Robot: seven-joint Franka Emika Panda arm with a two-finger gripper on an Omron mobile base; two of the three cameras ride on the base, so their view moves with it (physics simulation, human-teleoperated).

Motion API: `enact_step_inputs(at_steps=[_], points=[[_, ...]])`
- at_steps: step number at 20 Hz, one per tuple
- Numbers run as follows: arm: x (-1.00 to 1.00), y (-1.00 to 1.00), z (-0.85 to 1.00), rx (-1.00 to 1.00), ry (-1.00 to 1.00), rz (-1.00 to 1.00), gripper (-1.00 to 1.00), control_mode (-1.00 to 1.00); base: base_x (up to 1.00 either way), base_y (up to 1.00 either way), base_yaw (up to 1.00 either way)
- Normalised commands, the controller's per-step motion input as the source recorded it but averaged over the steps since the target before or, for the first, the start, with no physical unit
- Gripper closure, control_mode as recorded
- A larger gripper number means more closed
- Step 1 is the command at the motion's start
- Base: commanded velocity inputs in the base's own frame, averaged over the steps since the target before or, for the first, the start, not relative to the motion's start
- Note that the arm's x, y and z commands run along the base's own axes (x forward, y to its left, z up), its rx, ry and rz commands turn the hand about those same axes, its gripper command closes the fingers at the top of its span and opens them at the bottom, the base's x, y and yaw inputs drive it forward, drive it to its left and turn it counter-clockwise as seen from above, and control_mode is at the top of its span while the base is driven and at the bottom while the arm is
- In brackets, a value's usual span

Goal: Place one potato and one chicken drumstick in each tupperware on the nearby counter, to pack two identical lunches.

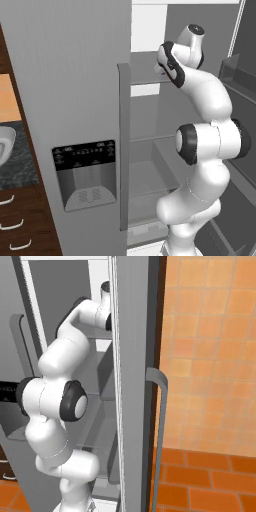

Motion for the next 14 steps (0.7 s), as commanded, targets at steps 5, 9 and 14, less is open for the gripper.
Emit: enact_step_inputs(at_steps=[5, 9, 14], points=[[-0.77, 0.11, -0.02, 0.0, 0.0, 0.0, 1.0, -1.0, 0.0, 0.0, 0.0], [-1.0, 0.46, 0.0, 0.0, -0.06, 0.0, 1.0, -1.0, 0.0, 0.0, 0.0], [-1.0, 0.49, 0.0, 0.0, -0.04, -0.01, 1.0, -1.0, 0.0, 0.0, 0.0]])
